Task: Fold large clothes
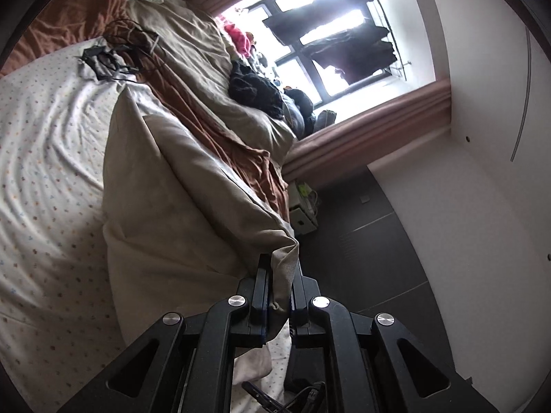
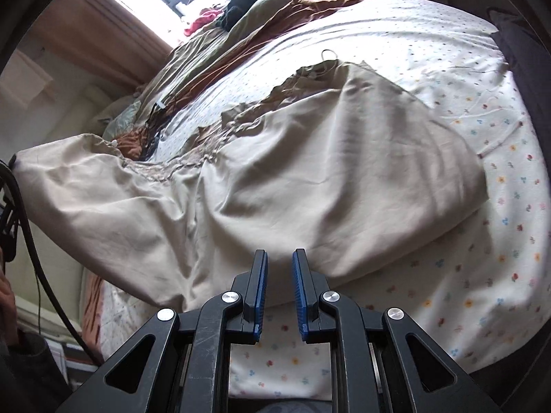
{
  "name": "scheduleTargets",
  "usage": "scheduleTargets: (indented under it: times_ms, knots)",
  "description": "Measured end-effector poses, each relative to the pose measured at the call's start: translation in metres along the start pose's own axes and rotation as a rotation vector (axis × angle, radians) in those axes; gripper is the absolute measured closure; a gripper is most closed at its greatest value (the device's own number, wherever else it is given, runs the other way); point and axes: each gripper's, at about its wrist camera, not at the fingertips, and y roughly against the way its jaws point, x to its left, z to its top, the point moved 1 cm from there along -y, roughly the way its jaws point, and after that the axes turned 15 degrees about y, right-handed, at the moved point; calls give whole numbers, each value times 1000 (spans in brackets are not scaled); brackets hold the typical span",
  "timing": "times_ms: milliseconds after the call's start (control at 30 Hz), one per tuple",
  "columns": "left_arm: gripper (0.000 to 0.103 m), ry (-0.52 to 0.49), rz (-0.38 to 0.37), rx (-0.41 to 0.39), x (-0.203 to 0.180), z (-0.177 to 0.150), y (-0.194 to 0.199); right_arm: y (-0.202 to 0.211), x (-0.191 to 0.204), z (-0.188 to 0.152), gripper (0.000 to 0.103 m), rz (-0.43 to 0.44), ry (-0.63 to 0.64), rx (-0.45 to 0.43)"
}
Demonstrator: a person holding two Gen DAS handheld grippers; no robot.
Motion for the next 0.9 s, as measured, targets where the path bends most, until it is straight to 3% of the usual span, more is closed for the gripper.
scheduleTargets:
  times_ms: [267,633,900]
  knots:
    - [95,-40,8,115,-33,-36,-81,33,-65,-16,87,-25,-110,-49]
    - [95,-60,57,364,-39,-111,-214,71,-134,-44,87,-96,-219,-79]
    - [93,-124,102,529,-27,-178,-252,79,-152,-50,87,-112,-248,-87]
